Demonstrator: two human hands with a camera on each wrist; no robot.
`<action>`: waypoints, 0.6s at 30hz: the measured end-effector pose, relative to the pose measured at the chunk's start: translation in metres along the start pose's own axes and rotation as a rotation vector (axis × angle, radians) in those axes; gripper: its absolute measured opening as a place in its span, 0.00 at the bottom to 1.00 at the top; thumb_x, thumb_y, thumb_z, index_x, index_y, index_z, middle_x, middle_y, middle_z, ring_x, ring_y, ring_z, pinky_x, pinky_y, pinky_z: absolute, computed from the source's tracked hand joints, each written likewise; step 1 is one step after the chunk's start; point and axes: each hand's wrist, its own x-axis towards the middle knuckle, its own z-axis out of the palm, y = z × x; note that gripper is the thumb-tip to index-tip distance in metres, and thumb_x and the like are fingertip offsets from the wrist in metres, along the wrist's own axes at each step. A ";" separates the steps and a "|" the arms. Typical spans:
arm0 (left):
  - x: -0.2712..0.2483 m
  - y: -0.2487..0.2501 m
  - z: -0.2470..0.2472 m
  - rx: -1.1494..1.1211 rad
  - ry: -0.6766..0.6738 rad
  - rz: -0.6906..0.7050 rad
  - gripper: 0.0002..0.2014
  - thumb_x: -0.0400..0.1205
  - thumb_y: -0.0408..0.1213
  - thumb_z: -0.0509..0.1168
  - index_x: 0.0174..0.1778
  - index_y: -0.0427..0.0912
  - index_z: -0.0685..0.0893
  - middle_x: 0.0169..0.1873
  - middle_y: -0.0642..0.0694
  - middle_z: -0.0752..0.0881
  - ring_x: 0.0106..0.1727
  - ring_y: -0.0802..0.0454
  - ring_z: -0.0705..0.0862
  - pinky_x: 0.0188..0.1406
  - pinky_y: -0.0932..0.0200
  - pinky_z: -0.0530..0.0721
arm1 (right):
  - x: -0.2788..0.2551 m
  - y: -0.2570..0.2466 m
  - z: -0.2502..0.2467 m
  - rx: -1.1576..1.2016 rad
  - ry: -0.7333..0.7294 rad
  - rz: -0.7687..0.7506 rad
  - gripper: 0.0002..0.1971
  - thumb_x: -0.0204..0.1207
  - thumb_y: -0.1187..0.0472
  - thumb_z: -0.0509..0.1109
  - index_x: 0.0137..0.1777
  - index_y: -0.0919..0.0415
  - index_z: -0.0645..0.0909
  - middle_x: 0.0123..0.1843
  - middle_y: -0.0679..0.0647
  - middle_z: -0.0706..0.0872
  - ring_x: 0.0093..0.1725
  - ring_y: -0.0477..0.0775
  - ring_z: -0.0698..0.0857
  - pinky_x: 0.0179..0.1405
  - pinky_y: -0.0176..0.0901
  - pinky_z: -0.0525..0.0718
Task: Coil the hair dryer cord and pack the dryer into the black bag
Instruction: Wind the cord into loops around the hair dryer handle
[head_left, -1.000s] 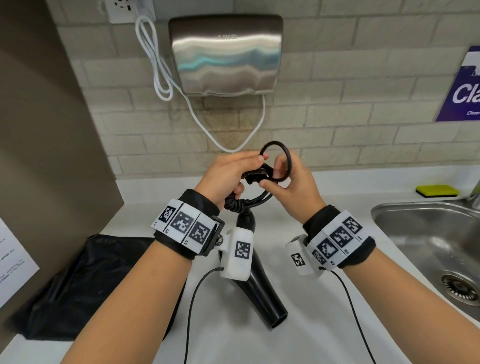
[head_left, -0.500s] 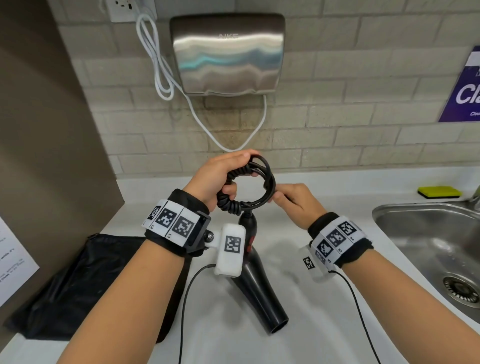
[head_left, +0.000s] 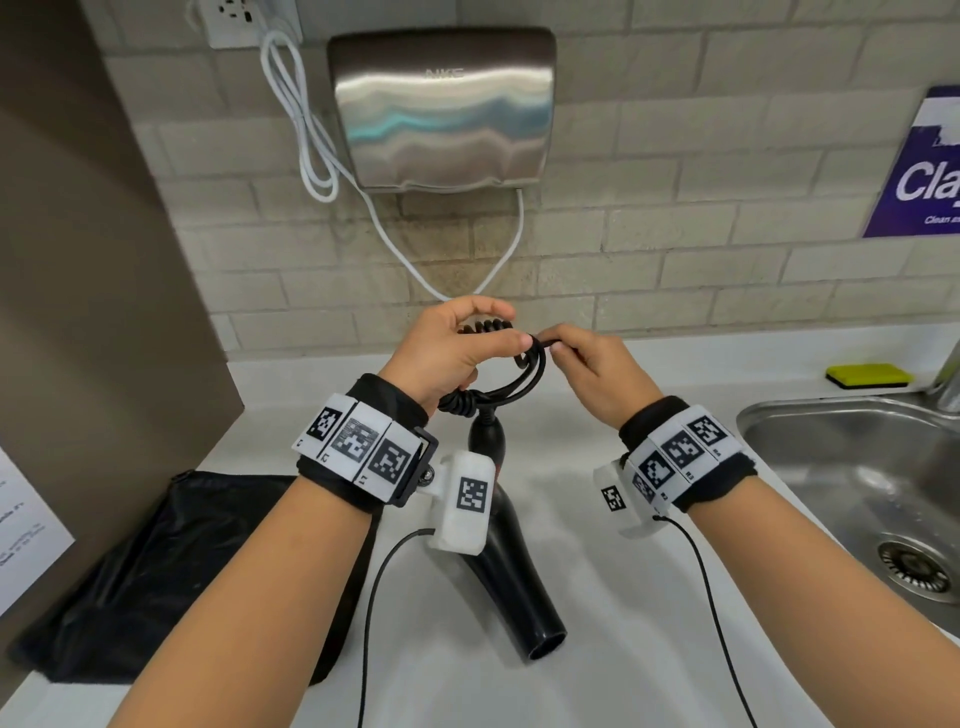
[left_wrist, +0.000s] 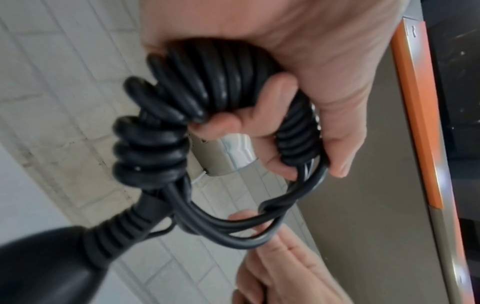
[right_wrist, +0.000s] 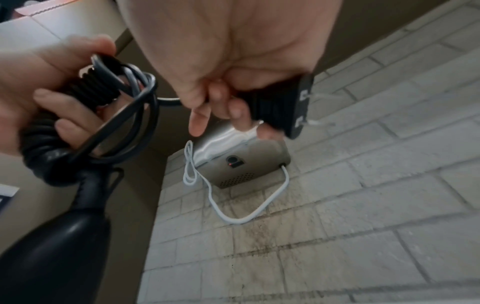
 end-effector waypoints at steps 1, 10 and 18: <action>0.001 -0.001 0.000 0.006 0.013 0.010 0.08 0.71 0.31 0.74 0.38 0.48 0.83 0.25 0.50 0.75 0.14 0.63 0.64 0.14 0.70 0.63 | 0.001 -0.001 -0.001 -0.017 0.017 0.010 0.12 0.82 0.64 0.57 0.56 0.60 0.82 0.36 0.46 0.81 0.35 0.44 0.76 0.39 0.38 0.72; -0.006 -0.001 0.001 0.074 -0.115 0.085 0.07 0.78 0.33 0.68 0.38 0.46 0.77 0.28 0.52 0.78 0.16 0.62 0.65 0.16 0.69 0.64 | 0.003 -0.035 -0.007 0.134 0.415 -0.020 0.14 0.75 0.57 0.57 0.40 0.65 0.81 0.32 0.57 0.81 0.35 0.57 0.79 0.37 0.52 0.76; -0.009 0.001 0.011 0.155 -0.115 0.199 0.06 0.80 0.29 0.66 0.49 0.42 0.84 0.18 0.62 0.79 0.16 0.68 0.74 0.20 0.78 0.67 | -0.005 -0.060 -0.005 0.237 0.410 -0.218 0.14 0.74 0.58 0.58 0.39 0.66 0.82 0.33 0.59 0.84 0.36 0.51 0.80 0.37 0.45 0.79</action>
